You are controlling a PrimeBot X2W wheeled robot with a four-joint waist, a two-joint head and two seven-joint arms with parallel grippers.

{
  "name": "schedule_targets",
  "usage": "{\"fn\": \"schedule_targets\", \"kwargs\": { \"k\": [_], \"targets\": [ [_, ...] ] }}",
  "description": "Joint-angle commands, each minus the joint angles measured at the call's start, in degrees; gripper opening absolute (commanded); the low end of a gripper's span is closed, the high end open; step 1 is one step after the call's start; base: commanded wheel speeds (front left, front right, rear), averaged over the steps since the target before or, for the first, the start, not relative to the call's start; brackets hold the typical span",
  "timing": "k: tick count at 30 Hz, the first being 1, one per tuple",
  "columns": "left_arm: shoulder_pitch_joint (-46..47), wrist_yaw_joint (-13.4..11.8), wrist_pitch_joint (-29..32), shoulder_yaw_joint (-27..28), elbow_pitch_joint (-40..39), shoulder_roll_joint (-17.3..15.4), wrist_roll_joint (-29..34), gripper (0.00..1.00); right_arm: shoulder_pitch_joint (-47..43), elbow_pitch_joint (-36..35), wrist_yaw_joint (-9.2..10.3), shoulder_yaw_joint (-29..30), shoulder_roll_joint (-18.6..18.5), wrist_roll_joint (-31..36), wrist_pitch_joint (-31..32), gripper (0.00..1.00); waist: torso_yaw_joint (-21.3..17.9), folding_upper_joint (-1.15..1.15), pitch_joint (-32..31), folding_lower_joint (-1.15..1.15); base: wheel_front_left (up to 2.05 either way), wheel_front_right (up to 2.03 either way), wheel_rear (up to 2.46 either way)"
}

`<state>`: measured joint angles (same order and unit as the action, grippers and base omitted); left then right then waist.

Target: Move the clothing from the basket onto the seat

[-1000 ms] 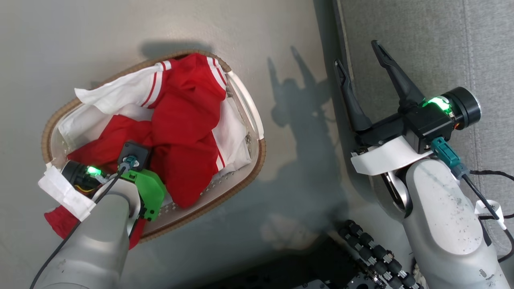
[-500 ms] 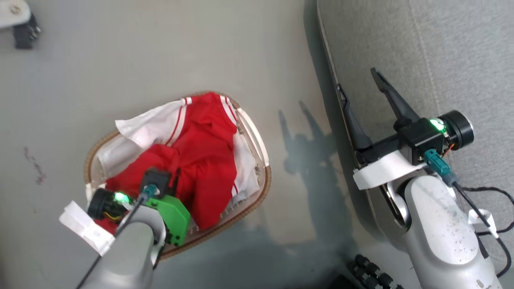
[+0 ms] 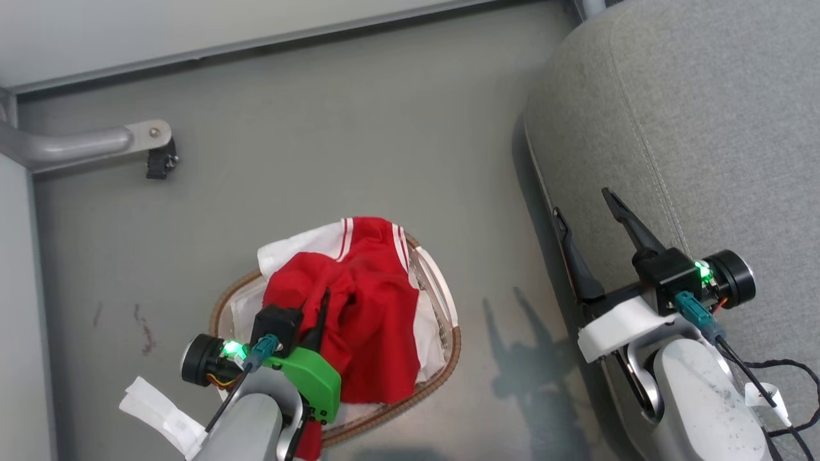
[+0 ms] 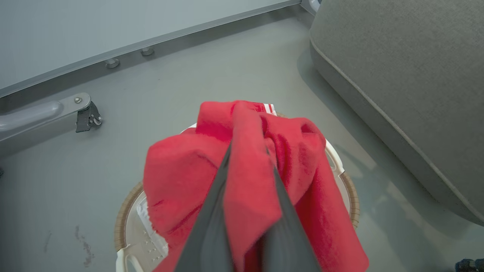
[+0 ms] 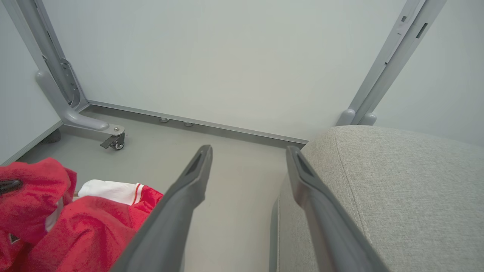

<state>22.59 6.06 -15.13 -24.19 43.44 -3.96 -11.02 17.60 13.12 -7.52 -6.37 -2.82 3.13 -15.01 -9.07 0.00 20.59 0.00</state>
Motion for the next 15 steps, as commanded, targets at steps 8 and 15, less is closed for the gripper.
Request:
{"fn": "schedule_targets", "kwargs": {
  "k": [8, 15],
  "targets": [
    [-4.2, 0.1, 0.0, 1.9, -8.9, 0.8, 0.1, 0.00, -4.7, 1.0, 0.06, 0.3, -0.2, 0.1, -0.3, 1.00, 5.0, 0.00, -11.1, 0.00, 0.00, 0.00, 0.00],
    [-5.4, 0.2, 0.0, 3.1, -15.3, 1.0, -0.7, 0.00, -6.6, 1.7, 0.06, -0.3, -0.2, -0.6, -0.3, 1.00, 5.2, 0.00, -14.2, 0.00, 0.00, 0.00, 0.00]
  ]
}}
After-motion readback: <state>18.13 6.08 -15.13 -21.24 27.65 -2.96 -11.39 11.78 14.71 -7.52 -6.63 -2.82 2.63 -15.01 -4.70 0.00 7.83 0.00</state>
